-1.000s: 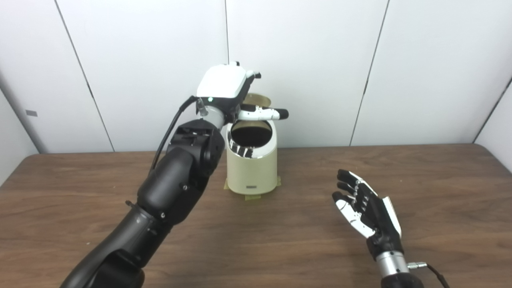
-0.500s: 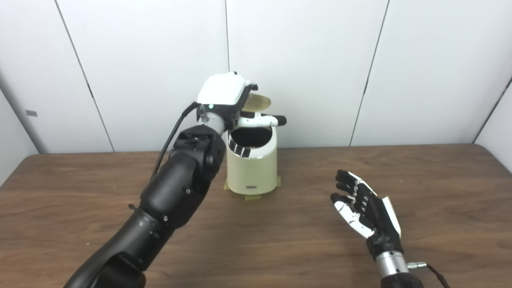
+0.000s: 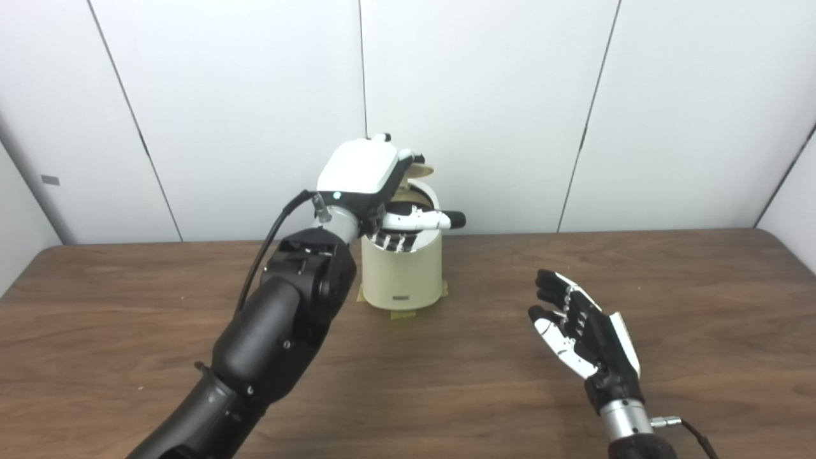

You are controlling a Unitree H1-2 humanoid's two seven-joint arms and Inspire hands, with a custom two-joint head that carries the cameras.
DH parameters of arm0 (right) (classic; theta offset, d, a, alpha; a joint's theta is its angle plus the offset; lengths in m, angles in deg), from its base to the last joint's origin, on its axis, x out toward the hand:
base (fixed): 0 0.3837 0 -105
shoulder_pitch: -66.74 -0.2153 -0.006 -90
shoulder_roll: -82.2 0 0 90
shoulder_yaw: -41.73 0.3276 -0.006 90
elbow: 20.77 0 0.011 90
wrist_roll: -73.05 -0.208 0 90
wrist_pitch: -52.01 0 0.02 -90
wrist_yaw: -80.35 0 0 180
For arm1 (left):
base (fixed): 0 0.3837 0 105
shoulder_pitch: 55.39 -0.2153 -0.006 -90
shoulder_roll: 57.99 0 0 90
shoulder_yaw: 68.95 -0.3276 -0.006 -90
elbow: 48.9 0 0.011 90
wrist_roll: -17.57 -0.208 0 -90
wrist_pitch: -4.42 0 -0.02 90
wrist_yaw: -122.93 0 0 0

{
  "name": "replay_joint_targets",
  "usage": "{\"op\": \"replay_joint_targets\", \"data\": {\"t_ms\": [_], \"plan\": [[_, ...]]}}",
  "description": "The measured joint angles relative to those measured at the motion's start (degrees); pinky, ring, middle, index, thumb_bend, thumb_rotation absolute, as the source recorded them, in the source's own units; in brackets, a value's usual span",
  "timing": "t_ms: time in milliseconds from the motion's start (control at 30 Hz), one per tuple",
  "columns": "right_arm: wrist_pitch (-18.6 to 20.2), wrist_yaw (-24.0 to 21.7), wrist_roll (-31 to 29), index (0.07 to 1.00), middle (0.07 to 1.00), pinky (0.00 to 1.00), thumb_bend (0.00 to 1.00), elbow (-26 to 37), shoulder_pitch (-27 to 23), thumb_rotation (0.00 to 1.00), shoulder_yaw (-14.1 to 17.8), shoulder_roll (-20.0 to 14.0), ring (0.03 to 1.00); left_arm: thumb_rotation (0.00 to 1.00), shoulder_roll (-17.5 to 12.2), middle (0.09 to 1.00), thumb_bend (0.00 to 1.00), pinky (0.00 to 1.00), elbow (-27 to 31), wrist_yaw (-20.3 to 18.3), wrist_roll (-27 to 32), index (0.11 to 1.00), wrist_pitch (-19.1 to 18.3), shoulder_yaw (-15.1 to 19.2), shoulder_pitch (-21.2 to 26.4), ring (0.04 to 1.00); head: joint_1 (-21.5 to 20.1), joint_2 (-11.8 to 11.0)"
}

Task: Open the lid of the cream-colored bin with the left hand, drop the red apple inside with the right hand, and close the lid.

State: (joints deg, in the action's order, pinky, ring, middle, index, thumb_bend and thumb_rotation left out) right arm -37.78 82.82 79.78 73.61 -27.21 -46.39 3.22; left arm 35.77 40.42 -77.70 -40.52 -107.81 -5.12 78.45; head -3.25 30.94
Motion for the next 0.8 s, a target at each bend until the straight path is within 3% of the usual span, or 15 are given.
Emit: {"op": "replay_joint_targets", "data": {"t_ms": [333,433,800], "plan": [[0.4,0.0,0.1,0.806,0.83,0.72,0.14,0.3,0.0,0.39,0.0,0.0,0.824,0.95,0.2,0.857,1.0,1.0,3.8,-0.5,-2.1,0.835,0.7,-0.4,-3.1,0.99,-0.1,0.2],[0.4,0.0,0.1,0.804,0.827,0.72,0.14,0.6,0.0,0.42,0.0,0.0,0.821,0.96,0.3,0.851,1.0,1.0,4.2,-1.1,-2.7,0.835,0.8,-0.4,-3.9,0.987,-0.1,0.2],[2.0,-0.2,-0.7,0.807,0.826,0.71,0.15,1.2,0.0,0.4,0.0,0.2,0.818,0.96,0.3,0.864,1.0,1.0,2.3,-1.5,-3.2,0.845,1.1,-0.4,-7.1,0.992,-0.3,-0.2]]}}
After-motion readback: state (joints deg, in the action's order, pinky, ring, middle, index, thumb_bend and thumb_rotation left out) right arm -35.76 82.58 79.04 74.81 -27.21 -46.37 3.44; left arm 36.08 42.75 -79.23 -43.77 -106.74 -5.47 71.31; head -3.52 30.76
